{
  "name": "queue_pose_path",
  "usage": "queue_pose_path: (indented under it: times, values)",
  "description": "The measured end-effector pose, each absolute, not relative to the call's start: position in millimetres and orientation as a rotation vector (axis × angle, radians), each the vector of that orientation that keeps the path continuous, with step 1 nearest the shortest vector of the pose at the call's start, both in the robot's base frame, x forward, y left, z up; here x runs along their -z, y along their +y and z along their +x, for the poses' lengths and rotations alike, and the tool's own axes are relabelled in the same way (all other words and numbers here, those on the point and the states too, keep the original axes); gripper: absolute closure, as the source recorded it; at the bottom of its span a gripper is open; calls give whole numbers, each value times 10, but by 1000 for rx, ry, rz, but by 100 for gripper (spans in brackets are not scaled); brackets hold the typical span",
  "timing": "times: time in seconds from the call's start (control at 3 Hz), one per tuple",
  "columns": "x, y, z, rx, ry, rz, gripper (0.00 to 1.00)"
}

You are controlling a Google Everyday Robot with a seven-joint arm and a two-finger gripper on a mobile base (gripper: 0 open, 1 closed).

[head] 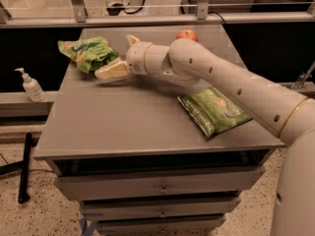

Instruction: Move green rice chip bag near apple

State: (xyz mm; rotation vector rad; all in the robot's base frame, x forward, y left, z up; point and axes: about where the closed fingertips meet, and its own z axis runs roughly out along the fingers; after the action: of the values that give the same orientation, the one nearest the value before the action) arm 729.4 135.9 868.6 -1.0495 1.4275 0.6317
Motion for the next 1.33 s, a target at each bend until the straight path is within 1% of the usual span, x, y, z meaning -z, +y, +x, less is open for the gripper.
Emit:
queue_pose_path:
  times: [0.33,0.67,1.0,1.33]
  values:
    - [-8749,1596,7429,-650,1390,-1062,18]
    - [-8776,1737,7463,-661,1369,-1070,41]
    - [-8806,1762,7430,-659,1360,-1074,65]
    - [-8904,1664,7333,-637,1348,-1070,87]
